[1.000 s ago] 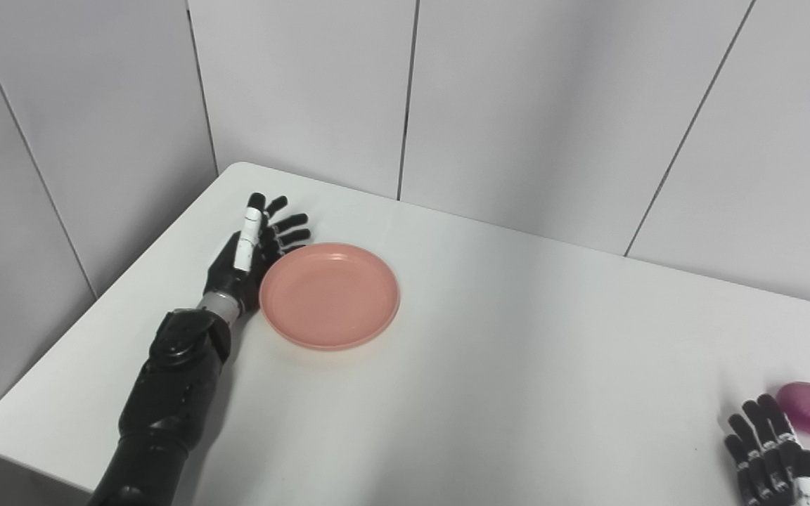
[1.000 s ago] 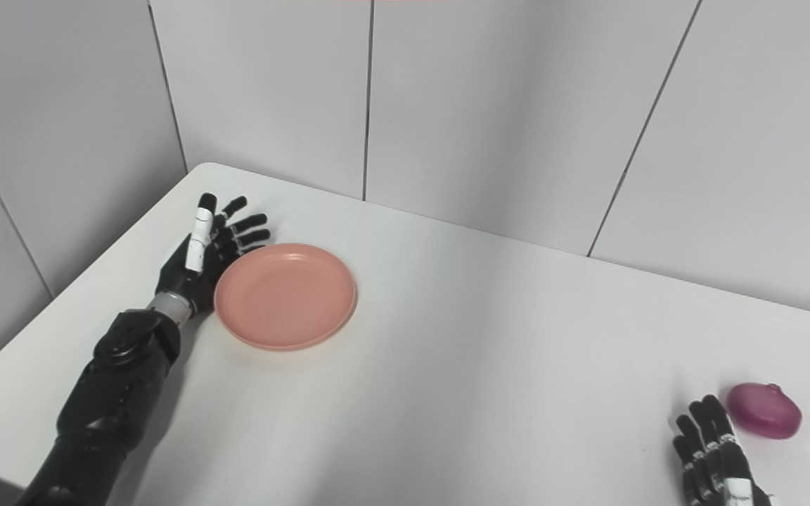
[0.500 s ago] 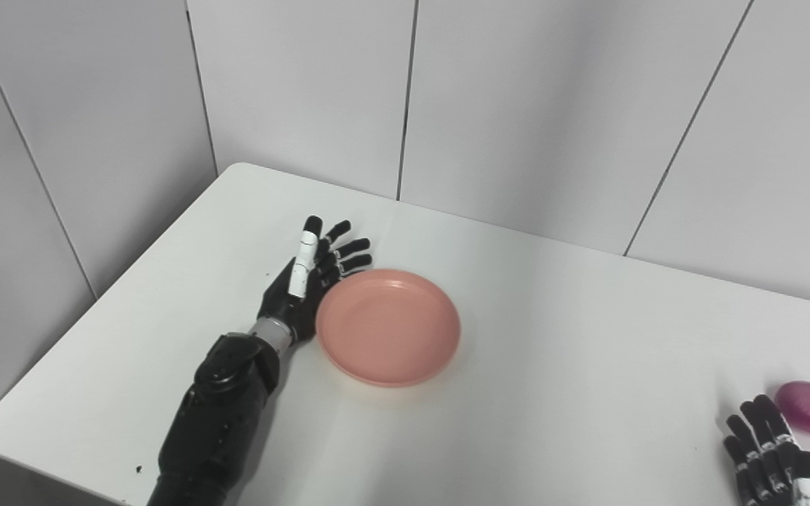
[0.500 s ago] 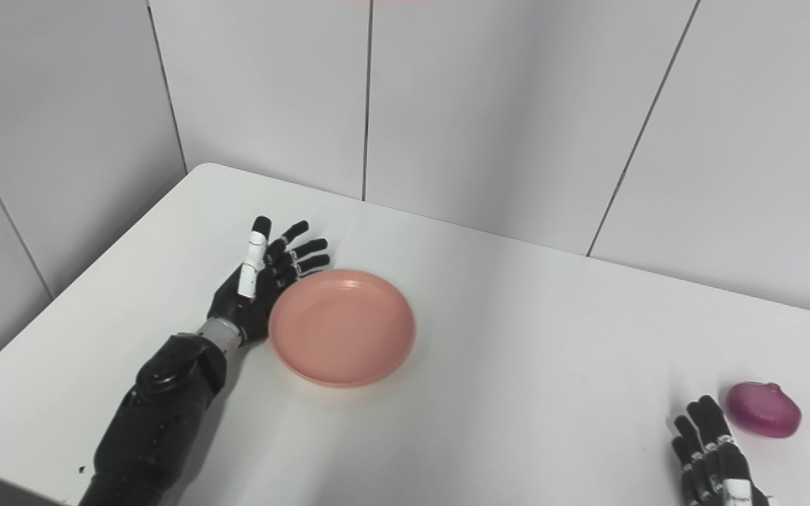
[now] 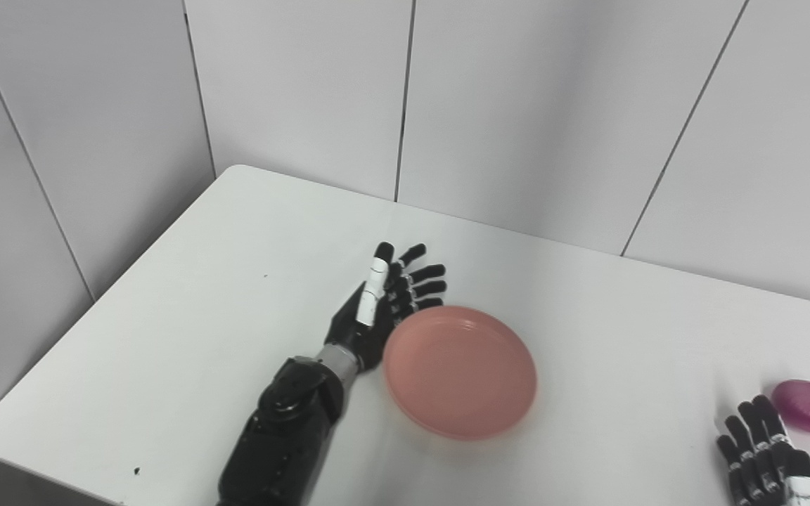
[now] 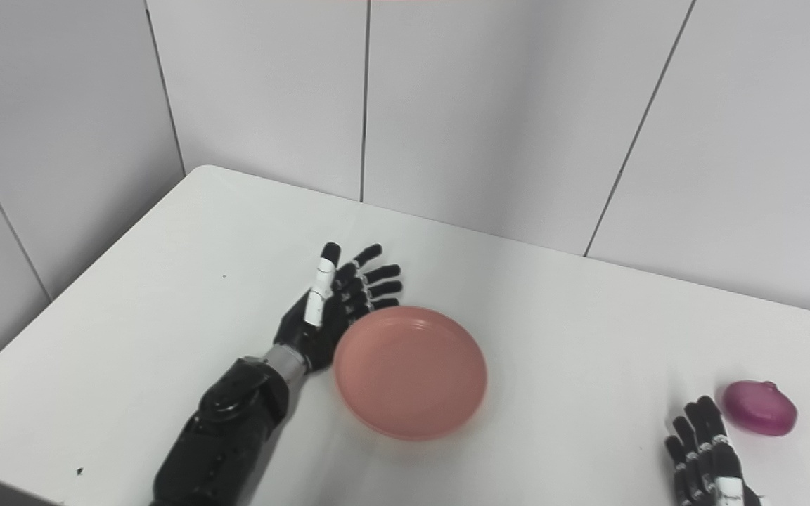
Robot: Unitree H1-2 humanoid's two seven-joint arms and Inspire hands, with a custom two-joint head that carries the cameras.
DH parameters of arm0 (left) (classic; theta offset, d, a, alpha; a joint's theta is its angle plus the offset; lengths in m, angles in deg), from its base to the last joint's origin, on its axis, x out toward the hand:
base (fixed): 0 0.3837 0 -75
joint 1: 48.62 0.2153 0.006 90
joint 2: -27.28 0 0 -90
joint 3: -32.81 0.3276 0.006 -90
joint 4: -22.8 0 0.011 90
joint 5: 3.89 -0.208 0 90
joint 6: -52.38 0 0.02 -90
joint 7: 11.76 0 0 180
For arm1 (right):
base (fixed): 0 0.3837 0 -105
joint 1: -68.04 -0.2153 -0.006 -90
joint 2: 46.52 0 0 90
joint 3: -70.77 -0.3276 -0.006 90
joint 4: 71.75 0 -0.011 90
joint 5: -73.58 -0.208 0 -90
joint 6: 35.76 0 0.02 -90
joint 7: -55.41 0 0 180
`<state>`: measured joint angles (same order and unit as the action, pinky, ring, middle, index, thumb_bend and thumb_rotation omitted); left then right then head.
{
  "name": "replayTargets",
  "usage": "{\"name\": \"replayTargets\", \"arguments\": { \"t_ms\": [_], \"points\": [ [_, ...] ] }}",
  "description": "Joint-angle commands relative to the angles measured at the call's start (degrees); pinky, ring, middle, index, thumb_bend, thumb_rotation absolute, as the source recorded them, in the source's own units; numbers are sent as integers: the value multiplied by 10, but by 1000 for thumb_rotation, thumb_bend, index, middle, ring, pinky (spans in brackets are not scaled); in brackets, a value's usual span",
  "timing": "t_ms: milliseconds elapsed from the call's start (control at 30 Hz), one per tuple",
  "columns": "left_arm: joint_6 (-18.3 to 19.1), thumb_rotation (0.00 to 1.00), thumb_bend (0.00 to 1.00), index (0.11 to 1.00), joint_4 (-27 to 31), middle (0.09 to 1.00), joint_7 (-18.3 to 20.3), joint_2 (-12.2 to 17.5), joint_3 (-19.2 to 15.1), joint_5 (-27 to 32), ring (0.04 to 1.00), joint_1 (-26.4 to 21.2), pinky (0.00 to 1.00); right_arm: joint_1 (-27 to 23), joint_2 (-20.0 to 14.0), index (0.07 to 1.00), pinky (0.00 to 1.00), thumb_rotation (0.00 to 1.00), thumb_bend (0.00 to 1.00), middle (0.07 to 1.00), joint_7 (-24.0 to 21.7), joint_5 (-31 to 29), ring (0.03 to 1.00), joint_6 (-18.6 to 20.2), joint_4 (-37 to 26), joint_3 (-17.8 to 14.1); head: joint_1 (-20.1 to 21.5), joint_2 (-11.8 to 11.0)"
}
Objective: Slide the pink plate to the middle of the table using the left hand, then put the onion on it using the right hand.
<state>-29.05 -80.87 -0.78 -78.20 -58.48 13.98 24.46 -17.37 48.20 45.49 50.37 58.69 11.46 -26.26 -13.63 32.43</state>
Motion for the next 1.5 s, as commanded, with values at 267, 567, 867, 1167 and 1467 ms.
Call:
{"name": "replayTargets", "arguments": {
  "t_ms": [267, 567, 867, 1167, 1467],
  "points": [
    [-20, 990, 787, 935, -99, 831, -1, -36, 33, -37, 813, 6, 810, 7, 15, 984, 1000, 801, 775, 984, 10, 12, 999, 30, -3, 21, 50, 16],
    [7, 953, 806, 930, -83, 828, 25, -16, 32, -23, 809, 16, 801, 4, 47, 953, 997, 780, 832, 955, 32, 60, 964, 26, -8, 47, 153, 36],
    [29, 979, 791, 950, -52, 854, 42, 23, 28, -18, 837, 21, 855, -2, 83, 942, 961, 776, 777, 929, 65, 105, 941, 39, -16, 65, 221, 46],
    [30, 941, 805, 946, -81, 845, 46, 35, 10, -5, 838, 12, 864, 2, 88, 924, 950, 765, 824, 922, 81, 123, 933, 38, -30, 62, 247, 43],
    [17, 995, 762, 966, -111, 879, 44, 43, 0, -11, 881, -4, 867, -26, 34, 893, 855, 636, 823, 881, 90, 199, 883, 51, -164, 42, 254, 30]
  ]
}}
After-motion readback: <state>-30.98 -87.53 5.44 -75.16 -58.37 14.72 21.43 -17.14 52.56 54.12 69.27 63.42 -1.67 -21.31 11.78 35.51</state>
